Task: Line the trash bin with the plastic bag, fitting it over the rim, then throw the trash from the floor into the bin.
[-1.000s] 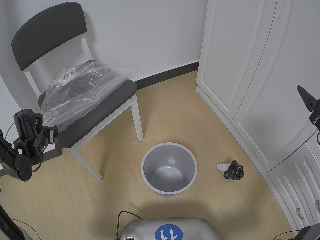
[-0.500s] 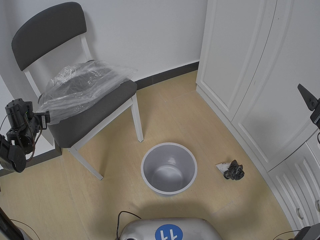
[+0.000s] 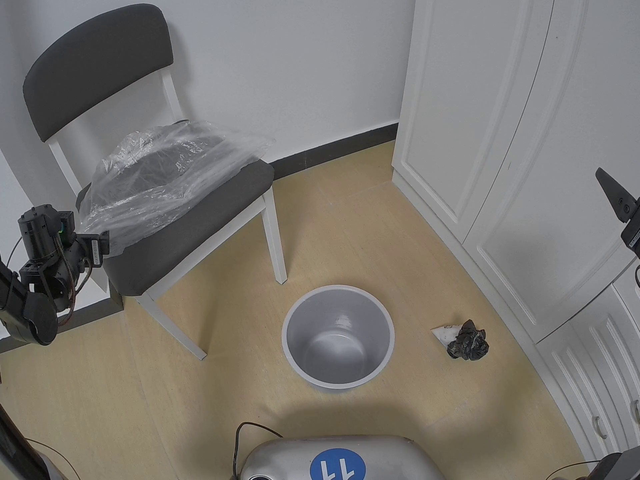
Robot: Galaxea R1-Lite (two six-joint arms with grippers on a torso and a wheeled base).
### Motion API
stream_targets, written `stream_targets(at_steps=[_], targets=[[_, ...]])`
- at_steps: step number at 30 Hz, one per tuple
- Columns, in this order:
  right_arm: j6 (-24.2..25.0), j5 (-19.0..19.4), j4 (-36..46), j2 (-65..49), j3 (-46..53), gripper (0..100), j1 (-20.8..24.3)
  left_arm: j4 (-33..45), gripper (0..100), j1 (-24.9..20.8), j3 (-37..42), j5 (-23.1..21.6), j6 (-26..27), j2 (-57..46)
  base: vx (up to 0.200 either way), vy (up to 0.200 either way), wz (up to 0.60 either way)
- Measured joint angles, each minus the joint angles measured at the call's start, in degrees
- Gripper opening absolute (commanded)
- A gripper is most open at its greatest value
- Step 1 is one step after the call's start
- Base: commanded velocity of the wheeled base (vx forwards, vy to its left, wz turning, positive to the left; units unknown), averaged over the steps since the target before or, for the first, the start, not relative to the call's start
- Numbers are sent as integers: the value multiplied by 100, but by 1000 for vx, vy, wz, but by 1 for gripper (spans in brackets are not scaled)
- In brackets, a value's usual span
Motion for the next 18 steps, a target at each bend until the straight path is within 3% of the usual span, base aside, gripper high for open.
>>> stream_targets(at_steps=[7, 18], targets=[[2, 90, 5, -55, 0, 100, 0, 9, 100, 160, -33, -336, 71, 118, 0, 0, 0], [2, 99, 11, -80, 16, 100, 4, -46, 100, 247, -55, -613, 906, 195, 0, 0, 0]])
